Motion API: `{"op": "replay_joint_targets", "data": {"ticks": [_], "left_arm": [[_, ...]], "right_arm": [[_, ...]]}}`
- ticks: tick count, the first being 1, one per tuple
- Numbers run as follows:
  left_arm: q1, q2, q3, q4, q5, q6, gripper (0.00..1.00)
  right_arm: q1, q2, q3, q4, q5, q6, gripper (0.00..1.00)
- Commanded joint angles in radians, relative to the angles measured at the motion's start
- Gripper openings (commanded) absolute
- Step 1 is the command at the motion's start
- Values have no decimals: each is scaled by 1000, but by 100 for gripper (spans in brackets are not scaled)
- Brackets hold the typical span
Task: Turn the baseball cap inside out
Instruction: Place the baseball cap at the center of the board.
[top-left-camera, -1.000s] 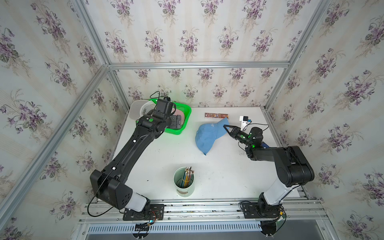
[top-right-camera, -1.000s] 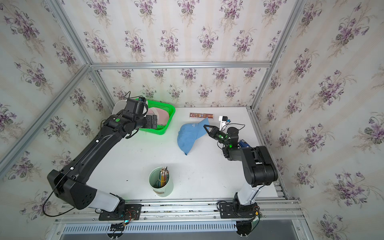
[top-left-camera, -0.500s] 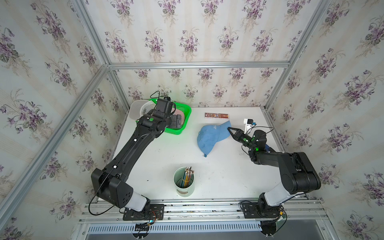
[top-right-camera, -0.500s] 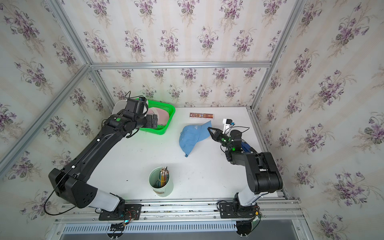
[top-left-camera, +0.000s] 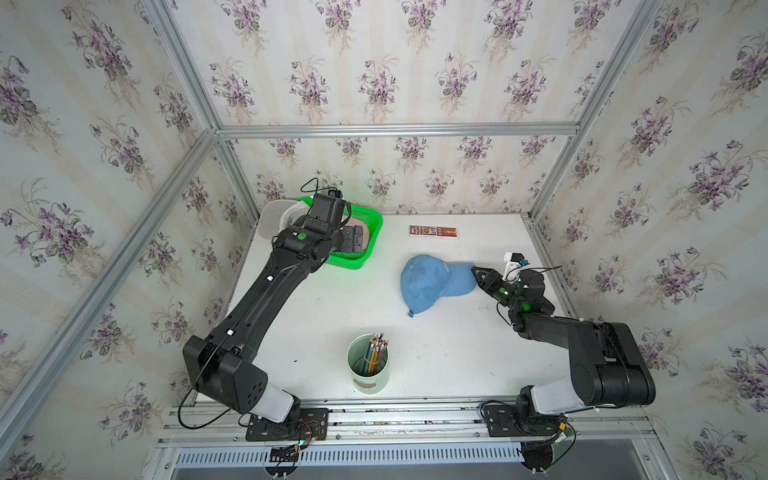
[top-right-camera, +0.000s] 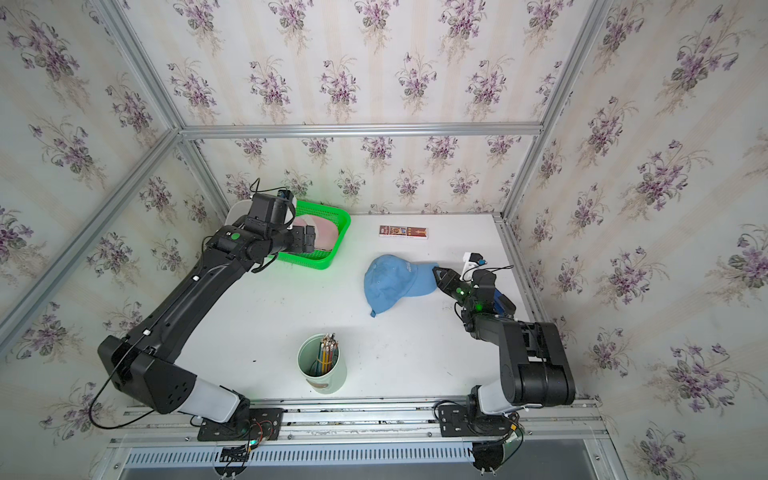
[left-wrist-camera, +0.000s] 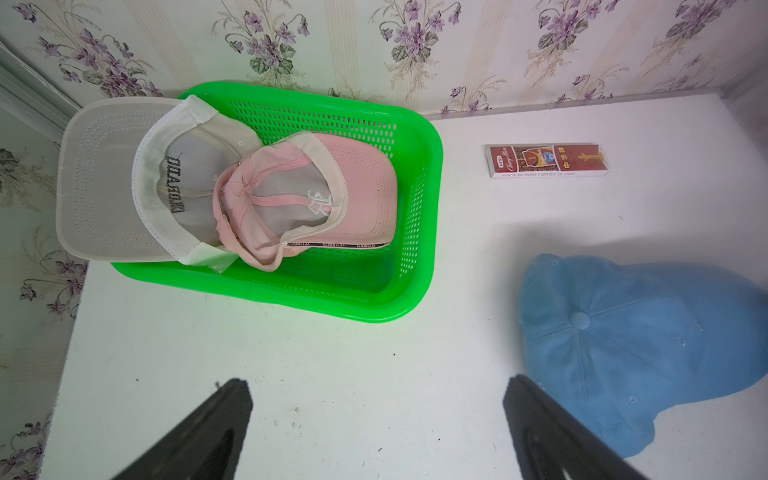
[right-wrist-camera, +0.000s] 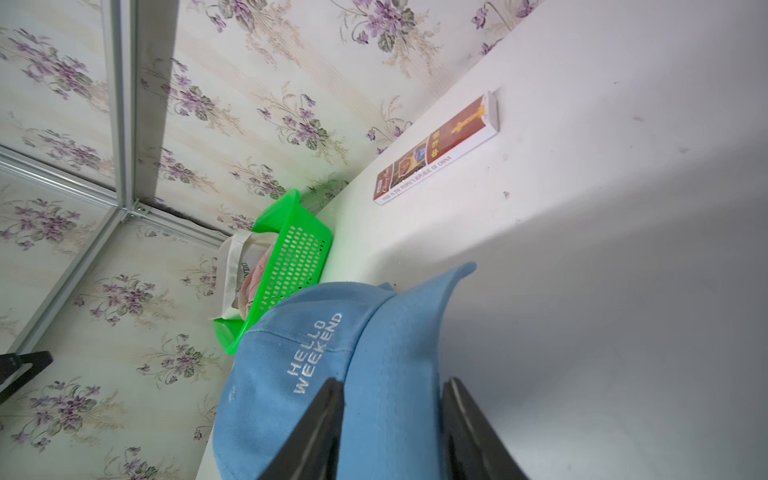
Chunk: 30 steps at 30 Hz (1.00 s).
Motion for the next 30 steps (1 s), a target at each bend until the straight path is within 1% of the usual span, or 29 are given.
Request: {"op": "replay_joint_targets", "data": {"ticks": [1,4,7,8,10,12,15,16,18,20,22,24,26,27,29,30], "left_arm": [[0,4,6,4,-5,31,99],[-4,18,24,-28,-53,72,99],[-23,33,38,-51,-181,128,99],[-31,36,40,-55,-228,148,99],[-32,41,44,-58,-286,169,99],[-31,42,43,-43,-311,188,99],[-26,55,61,-33,-334,196,99],[-20,64,72,-38,-336,192,99],[10,71,86,-38,-303,190,99],[61,76,98,-29,-275,188,99],[123,86,117,-25,-234,184,99],[181,119,155,-23,-189,167,99],[231,190,238,-58,-148,125,99],[243,225,278,-81,-137,108,99],[271,298,343,-107,-107,76,99],[287,321,358,-106,-86,63,99]], "right_arm": [[-1,-51,3,-112,113,-35,46],[-1,-111,36,-229,185,-81,47],[-1,-186,65,-343,290,-102,50],[-1,-216,66,-346,300,-108,51],[2,-241,94,-371,291,-120,51],[40,-234,149,-423,304,-154,51],[165,-206,259,-513,359,-224,52],[211,-191,306,-546,381,-247,52],[314,-149,410,-626,438,-297,53],[398,-98,515,-698,489,-334,55],[455,-44,608,-744,496,-356,57],[503,28,718,-804,500,-380,64],[532,101,817,-834,502,-396,65],[580,128,851,-835,499,-402,65],[600,176,915,-844,501,-405,66],[607,194,941,-849,492,-406,81]]}}
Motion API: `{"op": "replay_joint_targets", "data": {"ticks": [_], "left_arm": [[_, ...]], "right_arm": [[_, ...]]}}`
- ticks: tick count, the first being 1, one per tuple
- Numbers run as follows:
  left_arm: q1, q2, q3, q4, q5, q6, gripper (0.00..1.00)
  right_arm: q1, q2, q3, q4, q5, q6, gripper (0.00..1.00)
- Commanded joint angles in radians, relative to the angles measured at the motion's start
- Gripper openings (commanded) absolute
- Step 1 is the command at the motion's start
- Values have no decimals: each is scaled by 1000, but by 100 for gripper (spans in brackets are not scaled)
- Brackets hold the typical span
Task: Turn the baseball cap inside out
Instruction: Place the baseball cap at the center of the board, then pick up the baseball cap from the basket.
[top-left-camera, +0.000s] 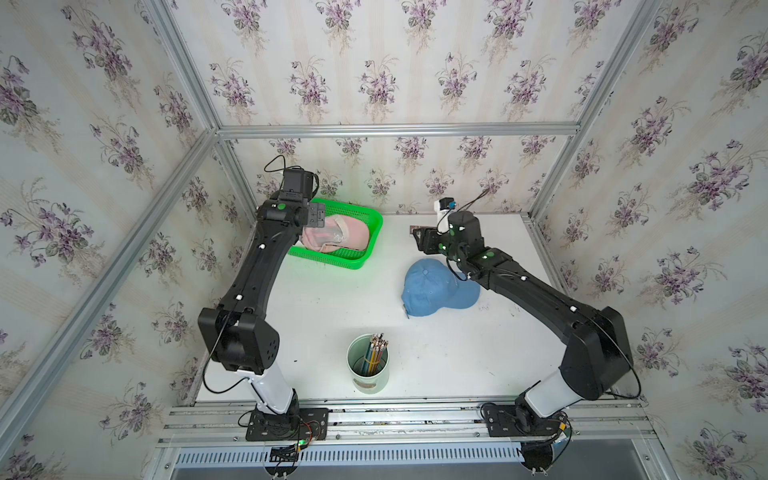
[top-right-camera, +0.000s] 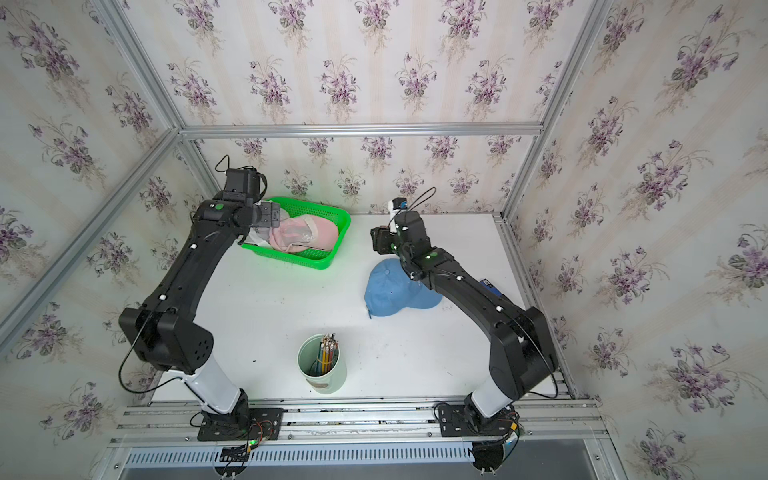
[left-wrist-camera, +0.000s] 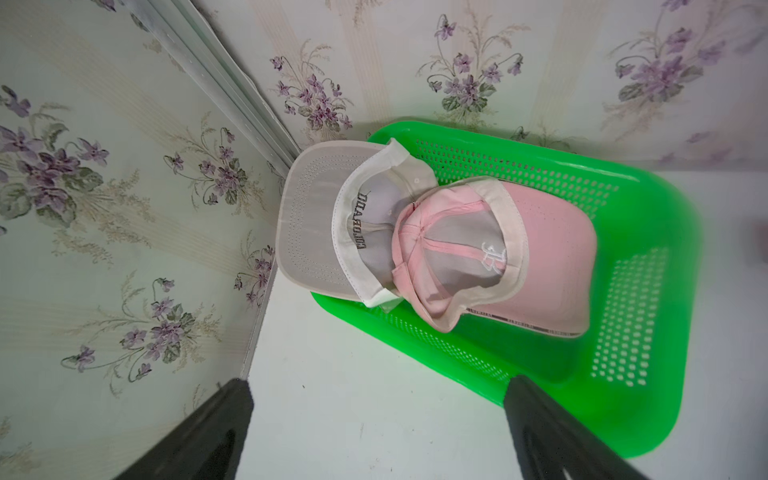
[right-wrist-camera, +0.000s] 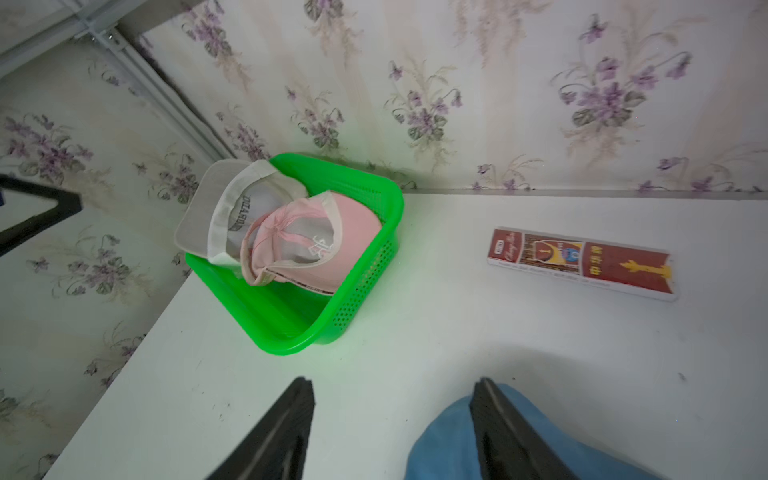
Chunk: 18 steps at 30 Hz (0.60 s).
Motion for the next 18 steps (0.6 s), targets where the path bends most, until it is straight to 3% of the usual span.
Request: {"op": "replay_joint_targets", "data": {"ticks": [1,5,13,18], "left_arm": [[51,73,56,-49,101,-86,100],[150,125,66,-47,228,-177,98],[291,168,15,42,238,-280,97],[367,243,13,70,351,-349,97]], "right_arm": [[24,55,85,-67,6,-39,88],[44,107,141,-71,-23,-53,88],[65,189,196,-78,-15,-66,87],[69,215,188,-46,-27,-63,88]]}}
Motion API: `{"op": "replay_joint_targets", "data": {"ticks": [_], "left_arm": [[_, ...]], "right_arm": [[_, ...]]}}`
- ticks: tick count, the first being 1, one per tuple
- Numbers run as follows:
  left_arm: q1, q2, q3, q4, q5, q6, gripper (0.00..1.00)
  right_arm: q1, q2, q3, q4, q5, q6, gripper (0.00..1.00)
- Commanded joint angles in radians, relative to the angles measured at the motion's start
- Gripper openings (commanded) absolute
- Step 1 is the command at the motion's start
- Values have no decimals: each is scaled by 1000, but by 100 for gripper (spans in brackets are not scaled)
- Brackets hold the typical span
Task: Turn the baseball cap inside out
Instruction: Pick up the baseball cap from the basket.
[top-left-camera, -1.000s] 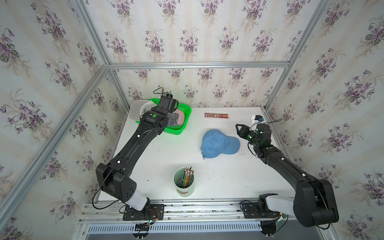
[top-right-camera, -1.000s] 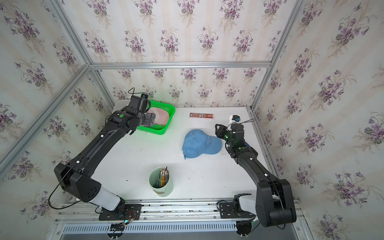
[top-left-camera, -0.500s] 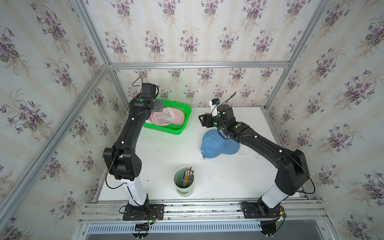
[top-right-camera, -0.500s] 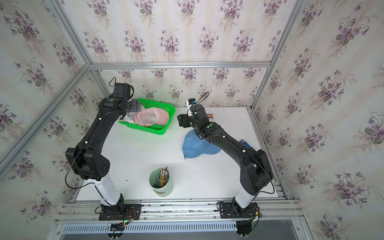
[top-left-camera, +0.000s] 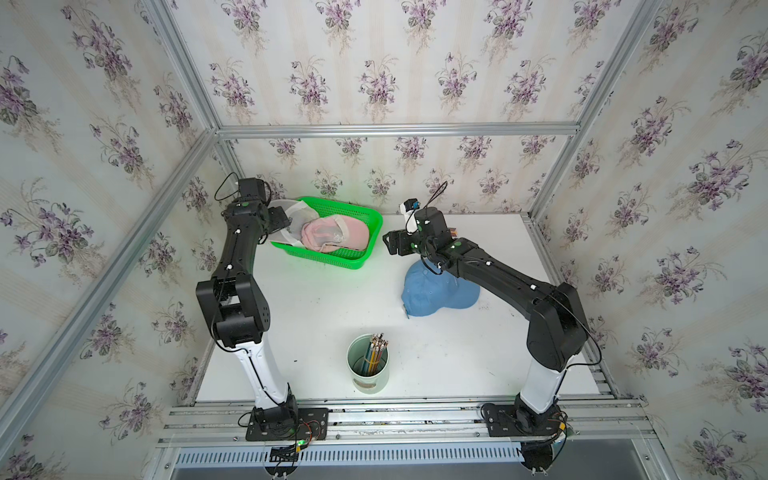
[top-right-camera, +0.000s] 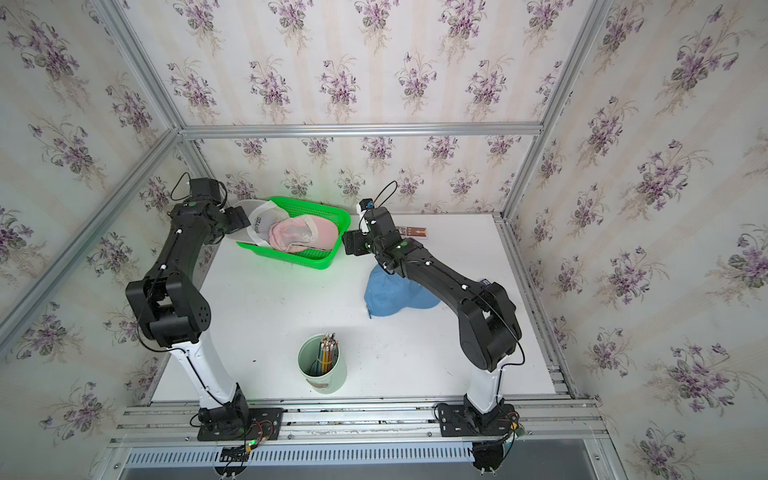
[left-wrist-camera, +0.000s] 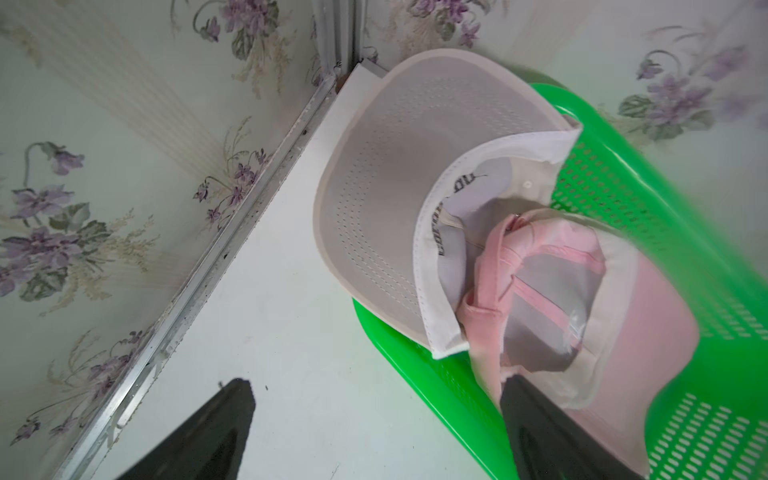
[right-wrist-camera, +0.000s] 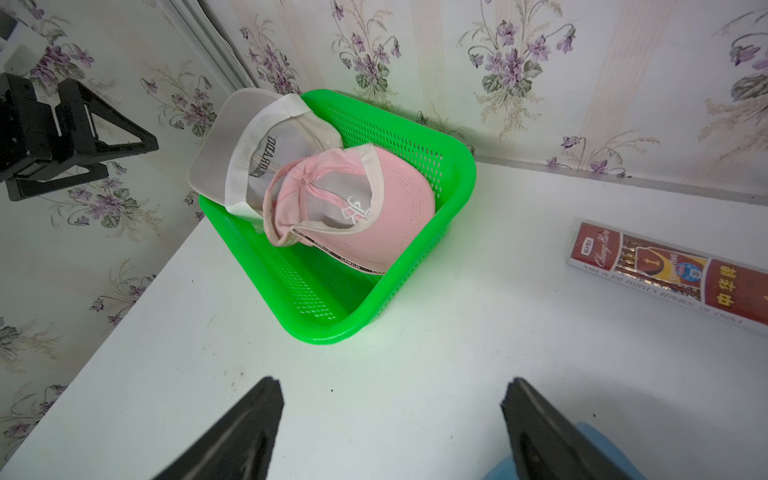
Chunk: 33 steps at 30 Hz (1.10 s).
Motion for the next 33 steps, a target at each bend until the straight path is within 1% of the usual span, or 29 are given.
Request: {"op": "replay_joint_targets", "data": {"ticks": [1,4,8,11,16,19,21,28,31,33], "left_arm": [[40,42,7,31,100,-73,96],[74,52,-20,77,142,-82,93],[90,59,-34,124,168,-85,94],[103,76,-41,157,207,-111,94],[104,108,-33,174,194,-102,93],[107,106,-62,227,193,-98,92],[110,107,-86,284,234,-96,90],[110,143,-106,363,271,-118,81],[110,135,-130,413,291,-113,72],[110,132,-130,423,297,-106,63]], "right_arm": [[4,11,3,34,-13,-5,88],[5,25,8,49,-31,-8,88],[5,55,19,68,-54,-12,88],[4,75,30,67,-66,-18,88],[5,68,2,92,-77,-18,88],[5,59,-12,95,-70,-23,88],[5,61,-12,92,-73,-28,88],[5,56,-20,93,-75,-17,88],[4,62,-23,94,-77,-14,87],[4,71,-16,93,-82,-9,87]]}}
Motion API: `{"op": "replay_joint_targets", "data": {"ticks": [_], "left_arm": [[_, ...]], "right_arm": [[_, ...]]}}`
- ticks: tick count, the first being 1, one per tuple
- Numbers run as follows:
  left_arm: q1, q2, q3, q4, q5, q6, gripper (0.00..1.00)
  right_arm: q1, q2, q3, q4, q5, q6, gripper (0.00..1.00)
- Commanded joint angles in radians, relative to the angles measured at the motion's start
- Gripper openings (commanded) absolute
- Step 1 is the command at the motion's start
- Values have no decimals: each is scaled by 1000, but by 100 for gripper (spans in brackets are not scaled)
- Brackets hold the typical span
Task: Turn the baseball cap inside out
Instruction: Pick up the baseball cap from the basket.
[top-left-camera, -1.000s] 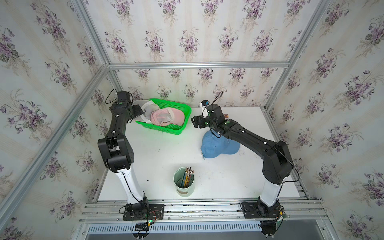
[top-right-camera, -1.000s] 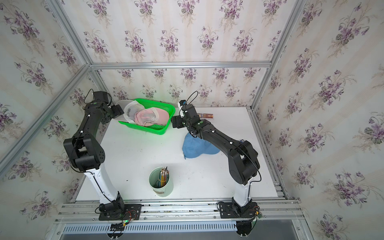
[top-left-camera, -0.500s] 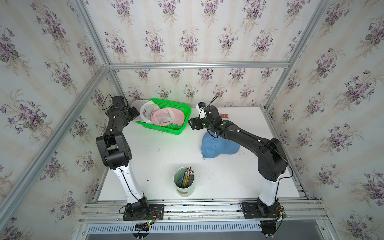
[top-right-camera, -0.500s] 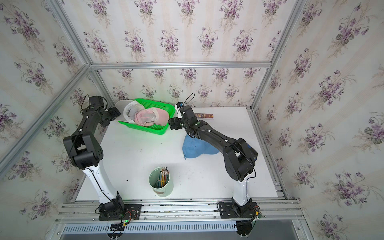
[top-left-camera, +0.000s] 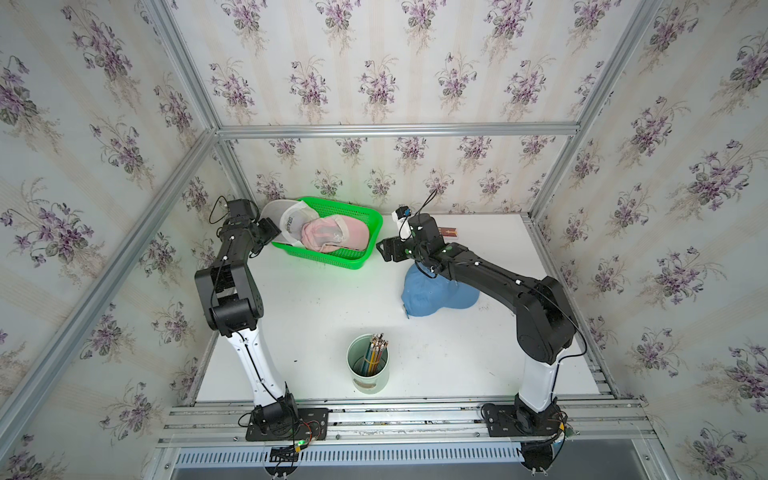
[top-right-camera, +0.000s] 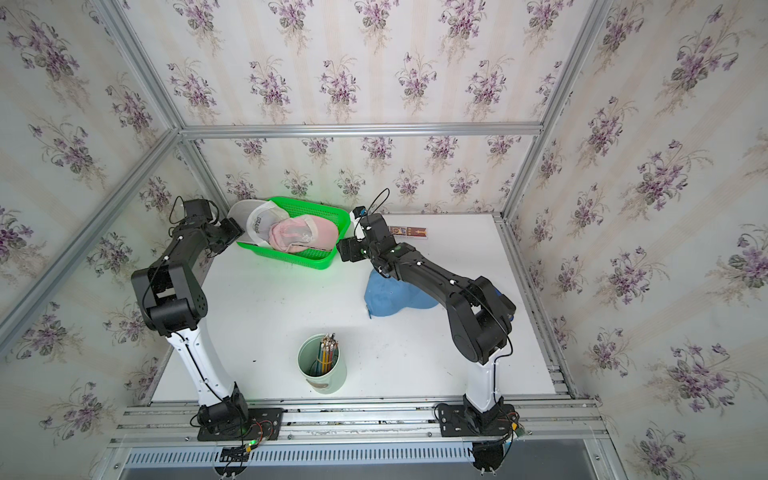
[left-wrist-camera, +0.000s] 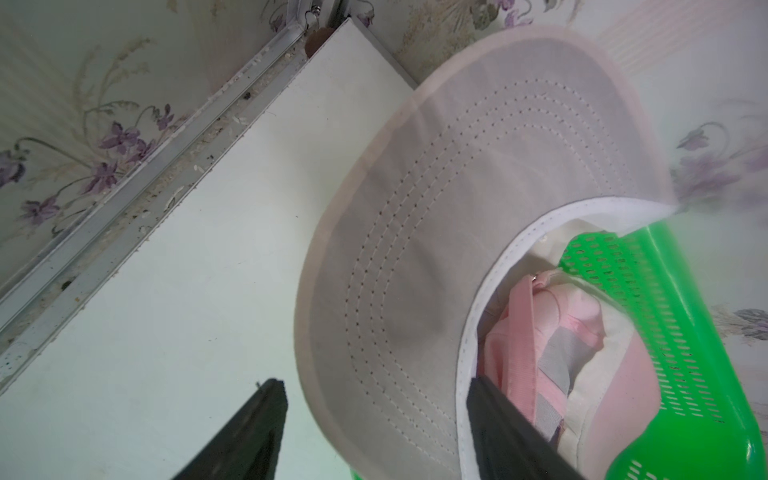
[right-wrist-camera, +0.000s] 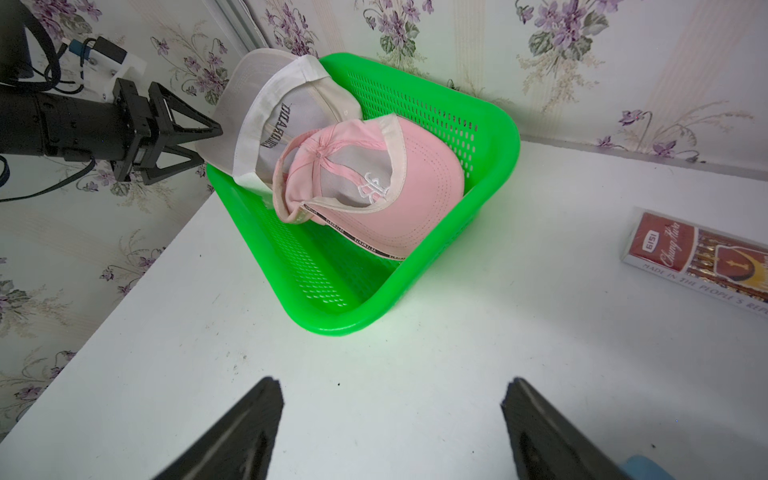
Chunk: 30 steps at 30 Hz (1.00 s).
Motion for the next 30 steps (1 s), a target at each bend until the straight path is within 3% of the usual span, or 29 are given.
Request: {"op": "replay_joint_targets", "data": {"ticks": [1,3,8,11,16,19,30], "left_arm": [[1,-10,0,70,23,11,58],[1,-17,-5,73,20,23,46],[-1,-47,-43,105,21,49,36],[-1,-59,-55,114,43,56,23],[-2,-88,-84,163,103,38,16],[-9,-104,-94,196,147,22,2],[-74,-220,-156,344,214,-22,0]], "right_arm": [[0,6,7,20,-11,14,87],[1,13,8,27,-22,22,87],[5,18,6,38,-44,31,86],[5,18,4,40,-46,32,86],[6,8,-14,47,-49,30,86],[6,0,-27,45,-44,27,86],[6,-15,-53,50,-52,19,85]]}}
